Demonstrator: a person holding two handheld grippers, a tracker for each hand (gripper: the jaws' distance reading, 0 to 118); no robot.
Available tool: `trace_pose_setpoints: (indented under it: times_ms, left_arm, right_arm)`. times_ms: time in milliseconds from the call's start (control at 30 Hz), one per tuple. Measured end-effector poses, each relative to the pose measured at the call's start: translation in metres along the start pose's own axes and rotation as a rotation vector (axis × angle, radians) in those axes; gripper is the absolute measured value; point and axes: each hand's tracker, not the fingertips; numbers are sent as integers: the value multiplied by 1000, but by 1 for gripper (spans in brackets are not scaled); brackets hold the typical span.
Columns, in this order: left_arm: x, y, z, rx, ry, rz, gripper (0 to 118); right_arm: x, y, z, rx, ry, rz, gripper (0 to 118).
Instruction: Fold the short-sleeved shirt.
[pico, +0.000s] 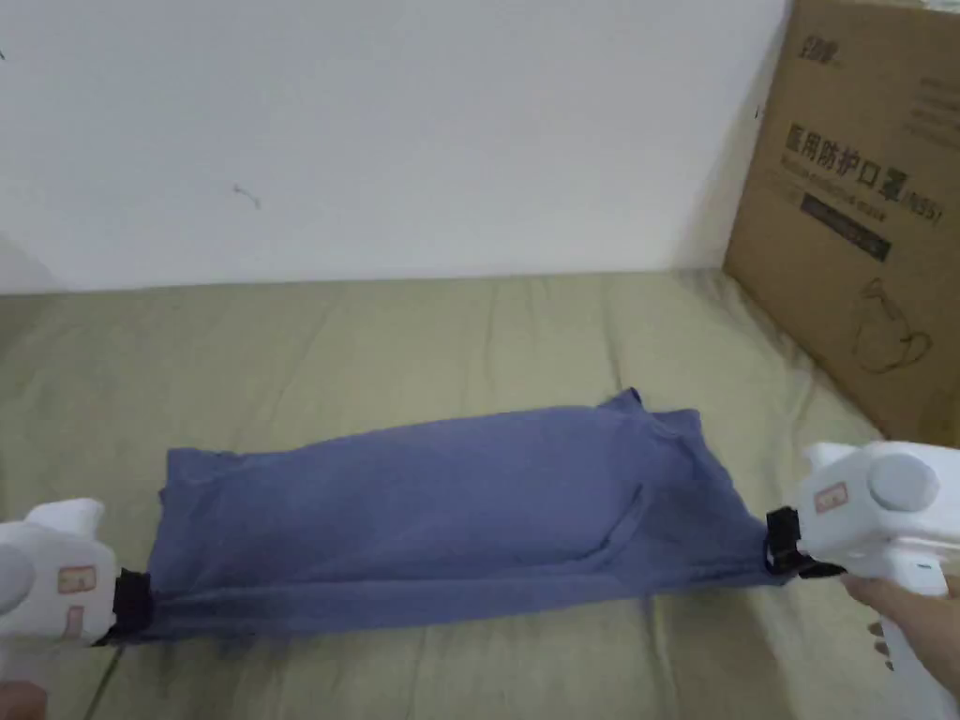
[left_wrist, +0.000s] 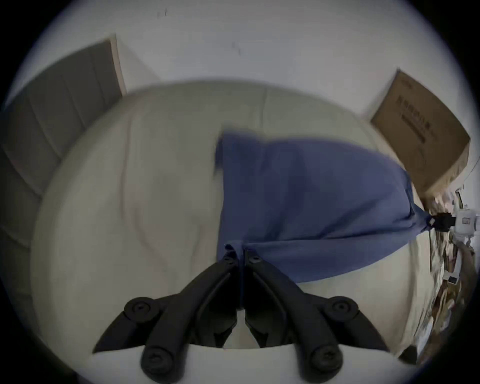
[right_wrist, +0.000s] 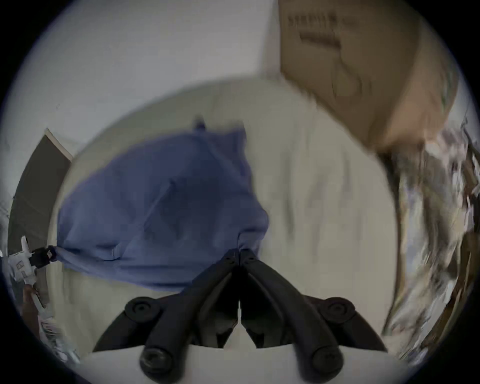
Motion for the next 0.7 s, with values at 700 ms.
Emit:
trace_pose_setpoints:
  times_ms: [700]
  left_arm:
    - [-18, -205, 152, -95, -77, -127, 2]
  right_arm:
    - [47, -247, 128, -147, 12, 268, 0]
